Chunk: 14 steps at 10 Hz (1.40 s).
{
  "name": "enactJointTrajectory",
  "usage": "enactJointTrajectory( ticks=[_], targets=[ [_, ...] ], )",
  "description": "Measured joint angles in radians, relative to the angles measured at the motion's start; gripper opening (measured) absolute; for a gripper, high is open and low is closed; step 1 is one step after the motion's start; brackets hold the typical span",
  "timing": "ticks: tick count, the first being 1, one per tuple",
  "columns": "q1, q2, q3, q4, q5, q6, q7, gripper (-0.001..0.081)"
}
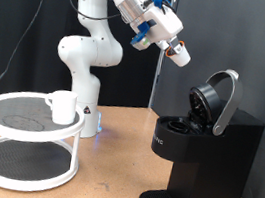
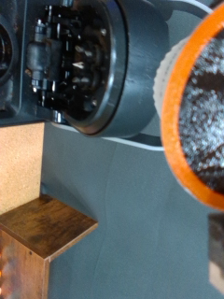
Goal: Make a cup of coffee with the keurig machine
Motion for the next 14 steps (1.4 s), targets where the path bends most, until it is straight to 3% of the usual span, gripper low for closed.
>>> enactJointTrajectory(
  ticks=[5, 10, 14],
  targets=[
    [0.001, 0.056, 0.04, -0.055, -0.072, 0.117, -0.004, 0.0368],
    [0.002, 0.095, 0.096, -0.126, -0.087, 0.228, -0.025, 0.0368],
    [0.005, 0.134, 0.124, -0.146, -0.07, 0.288, -0.047, 0.0368]
  ],
)
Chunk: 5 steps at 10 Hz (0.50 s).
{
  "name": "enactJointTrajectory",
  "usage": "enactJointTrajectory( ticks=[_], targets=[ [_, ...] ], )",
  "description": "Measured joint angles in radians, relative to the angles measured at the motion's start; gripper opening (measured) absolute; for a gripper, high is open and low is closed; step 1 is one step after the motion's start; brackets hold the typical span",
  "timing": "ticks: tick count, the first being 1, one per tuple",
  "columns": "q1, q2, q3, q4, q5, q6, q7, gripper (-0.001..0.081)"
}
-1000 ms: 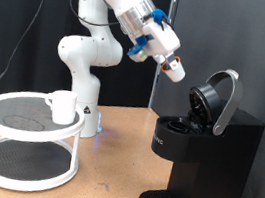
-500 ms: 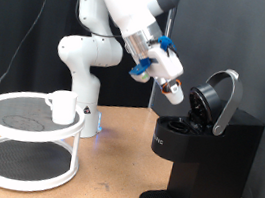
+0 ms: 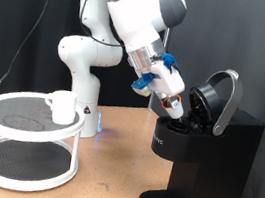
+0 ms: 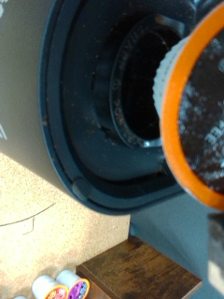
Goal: Make a cup of coffee with the keurig machine
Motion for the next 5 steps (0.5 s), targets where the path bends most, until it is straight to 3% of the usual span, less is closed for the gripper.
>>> enactJointTrajectory(
  ticks=[5],
  targets=[
    [0.001, 0.03, 0.025, -0.007, 0.024, 0.035, -0.01, 0.0368]
  ],
)
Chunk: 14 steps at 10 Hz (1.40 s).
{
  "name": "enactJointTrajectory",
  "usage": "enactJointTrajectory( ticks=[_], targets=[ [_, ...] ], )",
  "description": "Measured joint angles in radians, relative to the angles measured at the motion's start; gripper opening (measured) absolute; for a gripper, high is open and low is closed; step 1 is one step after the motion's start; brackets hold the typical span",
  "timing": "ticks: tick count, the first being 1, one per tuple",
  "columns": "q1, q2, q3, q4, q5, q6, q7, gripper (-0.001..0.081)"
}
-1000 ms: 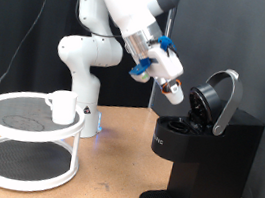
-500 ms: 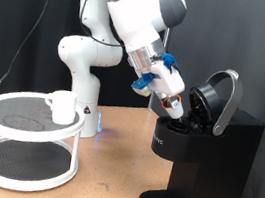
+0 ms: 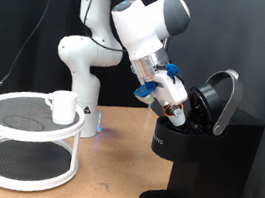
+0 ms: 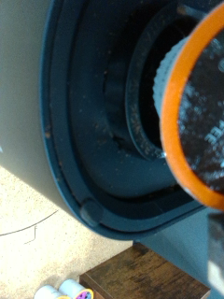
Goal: Make a cup of coffee with the keurig machine
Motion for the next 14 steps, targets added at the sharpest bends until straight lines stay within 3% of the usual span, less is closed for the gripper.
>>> enactJointTrajectory(
  ticks=[3, 4, 5, 6, 10, 14],
  targets=[
    [0.0, 0.011, 0.007, 0.0, 0.006, 0.014, 0.0, 0.0368],
    [0.0, 0.014, 0.007, 0.0, 0.008, 0.016, 0.0, 0.0613],
    [0.0, 0.015, 0.007, 0.0, 0.012, 0.016, 0.0, 0.0613],
    [0.0, 0.015, 0.007, 0.0, 0.019, 0.015, -0.003, 0.0697],
    [-0.002, -0.019, -0.001, 0.008, 0.059, -0.095, -0.043, 0.0733],
    [-0.002, -0.034, 0.008, -0.02, 0.006, -0.098, -0.014, 0.0734]
  ],
)
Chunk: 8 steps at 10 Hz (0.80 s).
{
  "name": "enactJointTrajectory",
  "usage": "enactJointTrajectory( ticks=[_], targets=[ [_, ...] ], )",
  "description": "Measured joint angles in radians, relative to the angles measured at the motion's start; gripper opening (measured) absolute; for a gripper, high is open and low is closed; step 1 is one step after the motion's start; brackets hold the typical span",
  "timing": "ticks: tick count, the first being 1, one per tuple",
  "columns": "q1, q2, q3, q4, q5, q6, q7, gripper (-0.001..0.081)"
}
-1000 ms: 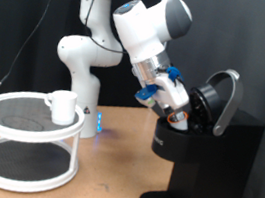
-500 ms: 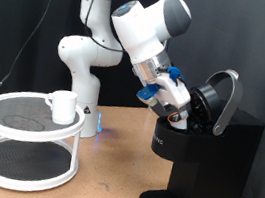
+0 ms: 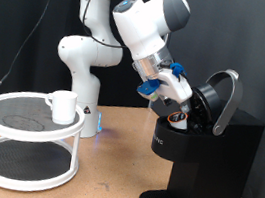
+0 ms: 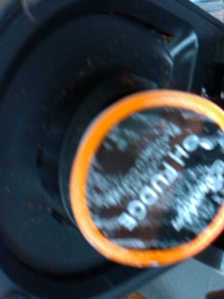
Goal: Make a cup of coffee with the keurig machine
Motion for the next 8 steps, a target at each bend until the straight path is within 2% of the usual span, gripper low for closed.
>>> enactJointTrajectory(
  ticks=[3, 8],
  targets=[
    [0.001, 0.006, 0.009, -0.021, 0.004, 0.005, 0.003, 0.0734],
    [0.015, 0.014, 0.032, -0.02, 0.082, -0.01, -0.032, 0.0734]
  ],
)
